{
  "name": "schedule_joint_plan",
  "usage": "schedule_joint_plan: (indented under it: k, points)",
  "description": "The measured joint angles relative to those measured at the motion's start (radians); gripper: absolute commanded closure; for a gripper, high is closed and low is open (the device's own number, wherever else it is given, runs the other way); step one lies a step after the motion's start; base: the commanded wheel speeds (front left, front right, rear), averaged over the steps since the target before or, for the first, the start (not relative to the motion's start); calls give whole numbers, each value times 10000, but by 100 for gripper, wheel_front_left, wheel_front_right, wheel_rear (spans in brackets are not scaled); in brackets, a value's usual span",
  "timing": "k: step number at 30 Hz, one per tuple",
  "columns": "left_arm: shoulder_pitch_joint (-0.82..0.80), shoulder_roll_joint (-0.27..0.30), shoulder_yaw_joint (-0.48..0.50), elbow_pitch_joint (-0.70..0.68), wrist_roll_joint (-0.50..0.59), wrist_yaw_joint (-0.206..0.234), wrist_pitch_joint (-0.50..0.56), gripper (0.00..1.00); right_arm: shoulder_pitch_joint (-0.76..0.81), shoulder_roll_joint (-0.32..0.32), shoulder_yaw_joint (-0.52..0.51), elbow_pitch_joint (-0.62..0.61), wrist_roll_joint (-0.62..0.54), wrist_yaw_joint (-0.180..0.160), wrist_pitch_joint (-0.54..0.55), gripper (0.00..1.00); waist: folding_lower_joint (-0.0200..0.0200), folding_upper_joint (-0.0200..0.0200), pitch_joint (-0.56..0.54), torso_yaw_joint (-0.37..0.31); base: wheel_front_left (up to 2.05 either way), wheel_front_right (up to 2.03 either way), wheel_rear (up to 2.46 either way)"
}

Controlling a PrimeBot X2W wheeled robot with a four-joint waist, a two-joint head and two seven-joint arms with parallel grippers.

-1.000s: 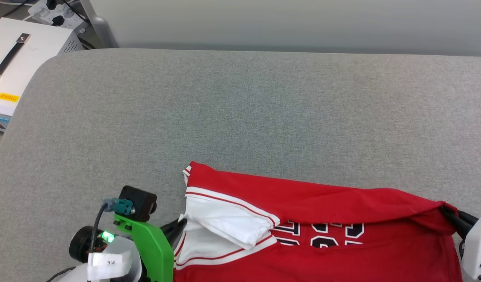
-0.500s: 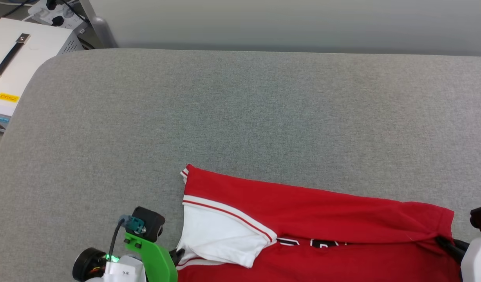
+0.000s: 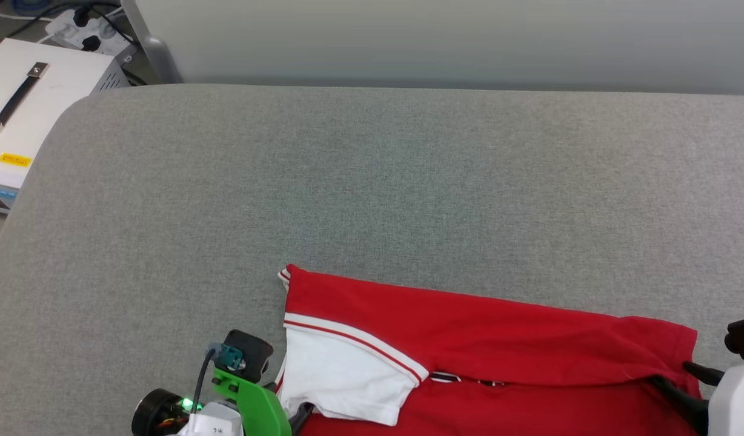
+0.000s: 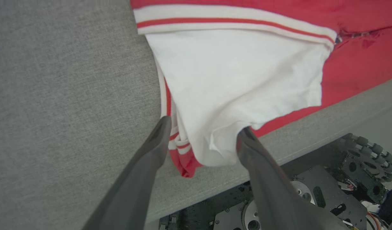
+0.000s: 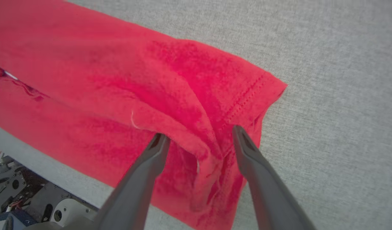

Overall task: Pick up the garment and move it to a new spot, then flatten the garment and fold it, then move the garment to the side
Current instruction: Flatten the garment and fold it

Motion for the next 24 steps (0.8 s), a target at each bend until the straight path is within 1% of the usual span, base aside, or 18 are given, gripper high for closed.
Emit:
schedule_joint_plan:
  k: [3, 6, 9, 12, 14, 16, 19, 20, 24]
  points:
    - [6, -90, 140, -94, -144, -48, -259, 0, 0, 46, -272, -205, 107, 0, 163, 0, 0, 0, -177, -25, 0, 0, 0]
    - [-11, -374, 307, -347, -186, -86, -606, 0, 16, 153, -740, -437, 182, -2, 378, 0, 0, 0, -367, -33, 0, 0, 0]
    - [-38, -581, 514, -566, -180, -63, -1024, 0, 46, 424, -1289, -721, 178, -2, 640, 0, 0, 0, -562, -39, 0, 0, 0]
    - [-160, -658, 871, -596, -132, 104, -1616, 0, 244, 767, -1856, -978, 165, -2, 1097, 0, 0, 0, -740, -43, 0, 0, 0]
    - [-187, -686, 1220, -581, 42, 261, -2290, 0, 399, 1087, -2385, -1078, -84, -2, 1367, 0, 0, 0, -838, -48, 0, 0, 0]
    - [-215, -694, 1469, -537, 265, 322, -2989, 0, 455, 1394, -2846, -1081, -468, -2, 1703, 0, -1, 0, -886, -62, 0, 0, 0]
    - [-268, -736, 1743, -389, 786, 295, -4303, 0, 638, 1992, -3484, -1057, -1139, -2, 2190, 0, 0, 0, -883, -58, 0, 0, 0]
    - [-271, -742, 1814, -299, 970, 221, -4807, 0, 710, 2228, -3712, -1011, -1473, -2, 2313, 0, 0, 0, -871, -55, 0, 0, 0]
    - [-246, -940, 2180, 75, 1239, 94, -6360, 0, 847, 3097, -4650, -731, -2445, -2, 2748, 0, 0, 0, -756, -28, 0, 0, 0]
